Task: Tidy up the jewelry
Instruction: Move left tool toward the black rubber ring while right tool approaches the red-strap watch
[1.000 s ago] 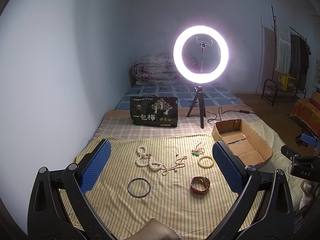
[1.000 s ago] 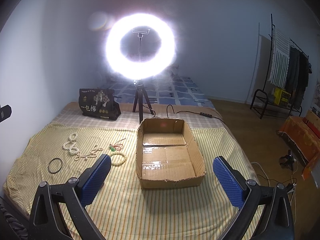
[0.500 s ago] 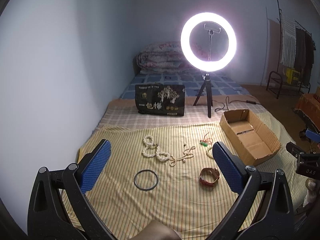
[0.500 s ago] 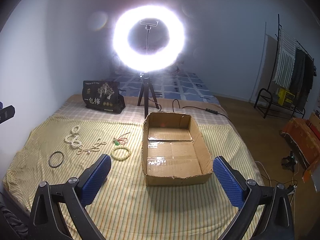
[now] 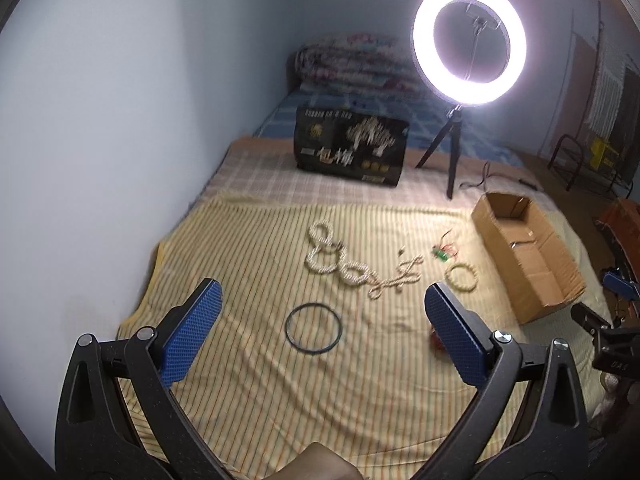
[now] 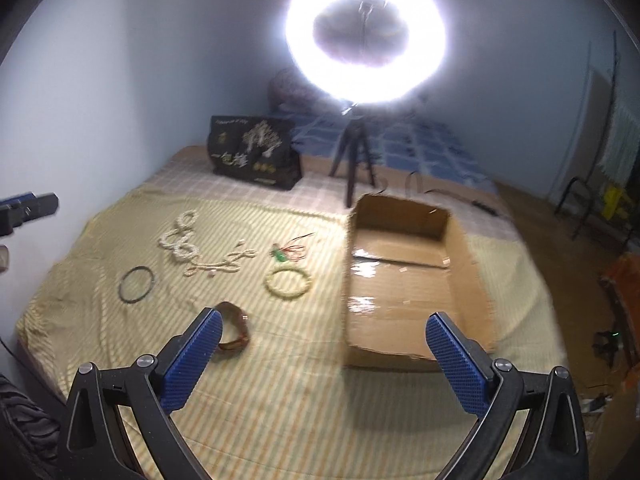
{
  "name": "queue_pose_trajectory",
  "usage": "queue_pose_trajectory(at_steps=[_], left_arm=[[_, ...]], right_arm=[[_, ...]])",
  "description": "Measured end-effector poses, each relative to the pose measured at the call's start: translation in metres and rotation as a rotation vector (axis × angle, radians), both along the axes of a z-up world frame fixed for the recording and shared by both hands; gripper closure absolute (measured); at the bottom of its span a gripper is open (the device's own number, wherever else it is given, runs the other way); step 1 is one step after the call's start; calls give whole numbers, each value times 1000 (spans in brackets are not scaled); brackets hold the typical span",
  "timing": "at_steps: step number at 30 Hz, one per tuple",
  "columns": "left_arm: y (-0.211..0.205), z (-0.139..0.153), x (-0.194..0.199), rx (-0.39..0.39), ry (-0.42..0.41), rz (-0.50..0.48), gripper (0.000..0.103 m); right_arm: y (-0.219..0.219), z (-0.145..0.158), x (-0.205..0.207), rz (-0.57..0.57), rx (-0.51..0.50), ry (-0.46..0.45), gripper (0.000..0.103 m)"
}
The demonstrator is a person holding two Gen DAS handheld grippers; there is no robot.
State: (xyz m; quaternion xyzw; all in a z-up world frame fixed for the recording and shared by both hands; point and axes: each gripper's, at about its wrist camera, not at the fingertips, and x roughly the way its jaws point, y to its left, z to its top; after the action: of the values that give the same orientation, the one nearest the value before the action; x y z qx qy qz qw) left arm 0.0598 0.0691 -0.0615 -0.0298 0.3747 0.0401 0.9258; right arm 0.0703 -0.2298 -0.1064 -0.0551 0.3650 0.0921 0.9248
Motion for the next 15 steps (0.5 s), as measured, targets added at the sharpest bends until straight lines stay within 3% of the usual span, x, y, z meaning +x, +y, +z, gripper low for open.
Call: queue_pose_trajectory(at_steps=[5, 9, 13, 15], left_arm=[[18, -20, 20, -1, 78, 30, 0], [21, -47, 44, 61, 173, 3, 0], [28, -77, 58, 33, 286, 11, 0], [32, -88, 63, 17, 334, 9, 0]], right_arm=[[11, -18, 25, 14, 58, 78, 0], [24, -30, 41, 54, 21, 122, 4], [32, -44, 55, 97, 4, 195, 6], [32, -52, 62, 99, 17, 240, 12]])
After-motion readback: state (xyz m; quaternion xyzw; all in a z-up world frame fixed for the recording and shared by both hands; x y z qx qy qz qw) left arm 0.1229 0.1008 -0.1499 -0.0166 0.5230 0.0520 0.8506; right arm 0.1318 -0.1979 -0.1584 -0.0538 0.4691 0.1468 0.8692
